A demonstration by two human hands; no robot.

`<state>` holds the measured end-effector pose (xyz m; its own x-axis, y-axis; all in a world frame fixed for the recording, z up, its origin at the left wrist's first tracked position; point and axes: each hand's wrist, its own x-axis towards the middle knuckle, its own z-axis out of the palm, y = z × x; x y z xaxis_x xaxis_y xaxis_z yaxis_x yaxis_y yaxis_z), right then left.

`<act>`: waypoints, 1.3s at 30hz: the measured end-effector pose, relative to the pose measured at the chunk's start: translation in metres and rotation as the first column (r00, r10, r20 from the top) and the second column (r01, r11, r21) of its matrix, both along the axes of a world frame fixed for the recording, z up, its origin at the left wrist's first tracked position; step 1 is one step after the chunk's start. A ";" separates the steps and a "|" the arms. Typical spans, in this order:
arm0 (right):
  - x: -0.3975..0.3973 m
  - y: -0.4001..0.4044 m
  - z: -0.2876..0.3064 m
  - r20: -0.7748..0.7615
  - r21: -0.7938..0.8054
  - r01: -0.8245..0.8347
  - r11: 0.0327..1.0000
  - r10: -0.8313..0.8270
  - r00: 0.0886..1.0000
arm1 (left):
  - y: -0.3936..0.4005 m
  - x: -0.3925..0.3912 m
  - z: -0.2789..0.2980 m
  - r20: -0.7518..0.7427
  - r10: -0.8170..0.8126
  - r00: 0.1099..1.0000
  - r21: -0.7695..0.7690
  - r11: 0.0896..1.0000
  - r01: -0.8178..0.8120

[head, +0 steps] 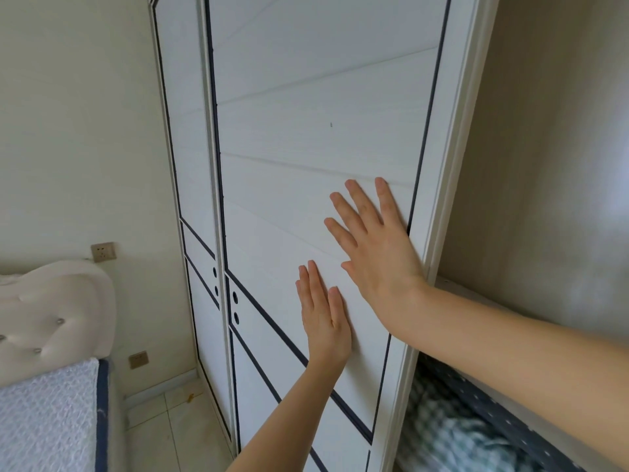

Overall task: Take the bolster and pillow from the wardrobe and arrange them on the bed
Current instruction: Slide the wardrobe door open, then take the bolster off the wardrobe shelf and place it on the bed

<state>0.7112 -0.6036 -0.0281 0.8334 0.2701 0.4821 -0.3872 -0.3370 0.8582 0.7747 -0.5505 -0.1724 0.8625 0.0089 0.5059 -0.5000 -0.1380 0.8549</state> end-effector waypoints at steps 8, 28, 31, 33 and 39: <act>0.022 0.008 0.000 0.006 -0.003 0.004 1.000 -0.004 1.000 | 0.021 0.025 0.000 -0.025 -0.066 0.997 0.040 0.997 0.067; -0.014 0.021 0.010 0.054 0.402 -0.513 0.758 0.539 0.840 | 0.067 0.002 0.014 -0.007 -0.268 0.963 0.191 0.945 0.264; -0.043 0.005 0.001 0.210 0.413 -0.669 0.618 0.650 0.730 | 0.067 -0.020 0.012 0.104 -0.146 0.984 0.089 0.987 0.137; -0.063 -0.010 -0.008 0.289 0.438 -0.706 0.557 0.656 0.697 | 0.064 -0.037 0.012 0.203 -0.076 0.976 0.033 0.997 0.071; -0.113 -0.069 -0.047 0.372 0.579 -0.611 0.539 0.493 0.787 | 0.031 -0.077 -0.006 0.613 -0.128 0.780 0.147 0.988 0.047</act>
<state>0.5983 -0.6725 -0.0747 0.5315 0.2269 0.8161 -0.0257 -0.9587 0.2833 0.6974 -0.5192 -0.1786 0.3571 -0.1451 0.9227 -0.9302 -0.1454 0.3371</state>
